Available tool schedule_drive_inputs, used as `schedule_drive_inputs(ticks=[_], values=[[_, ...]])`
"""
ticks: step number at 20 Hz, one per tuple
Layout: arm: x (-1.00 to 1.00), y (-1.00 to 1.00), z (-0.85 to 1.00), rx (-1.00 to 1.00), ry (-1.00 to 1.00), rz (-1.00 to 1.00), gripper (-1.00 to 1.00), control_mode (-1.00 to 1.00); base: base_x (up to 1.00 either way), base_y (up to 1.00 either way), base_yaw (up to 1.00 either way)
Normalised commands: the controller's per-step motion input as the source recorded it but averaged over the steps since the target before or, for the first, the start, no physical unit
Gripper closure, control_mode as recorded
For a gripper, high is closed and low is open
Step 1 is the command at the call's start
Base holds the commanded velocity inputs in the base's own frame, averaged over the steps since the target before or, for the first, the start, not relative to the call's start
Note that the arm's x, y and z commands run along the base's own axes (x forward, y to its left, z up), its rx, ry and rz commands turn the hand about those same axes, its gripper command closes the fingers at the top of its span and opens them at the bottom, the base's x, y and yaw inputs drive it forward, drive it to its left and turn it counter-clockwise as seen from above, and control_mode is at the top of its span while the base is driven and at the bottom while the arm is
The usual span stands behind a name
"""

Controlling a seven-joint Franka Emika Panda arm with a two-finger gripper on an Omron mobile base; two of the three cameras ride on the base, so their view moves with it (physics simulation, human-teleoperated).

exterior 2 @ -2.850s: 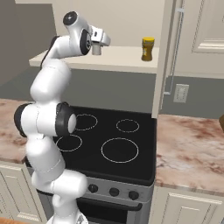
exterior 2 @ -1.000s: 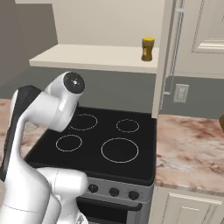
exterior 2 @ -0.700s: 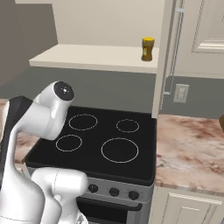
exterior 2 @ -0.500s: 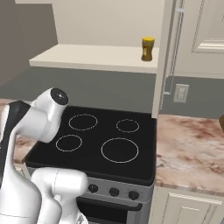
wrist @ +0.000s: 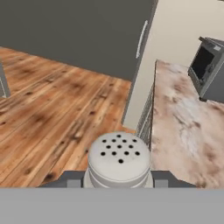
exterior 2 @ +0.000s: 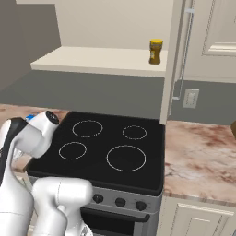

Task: Collect the turmeric, mayonnaise, and shaker from the cabinet and place them next to the stove.

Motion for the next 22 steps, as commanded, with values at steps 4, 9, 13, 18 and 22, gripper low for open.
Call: schedule_drive_inputs(ticks=[4, 9, 13, 18, 22], values=[[0.44, 0.65, -0.47, 0.00, 0.11, 0.10, 1.00, -1.00, 0.00, 0.00, 0.00], [0.53, 0.55, -0.36, 0.00, 0.13, 0.00, 1.00, -1.00, 0.00, 0.00, 0.00], [0.54, 0.44, -0.33, 0.00, 0.07, 0.00, 1.00, -1.00, 0.00, 0.00, 0.00], [0.51, 0.06, -0.15, 0.00, 0.00, -0.02, 1.00, -1.00, 0.00, 0.00, 0.00], [0.54, 0.00, -0.10, 0.00, 0.00, -0.07, 1.00, -1.00, 0.00, 0.00, 0.00]])
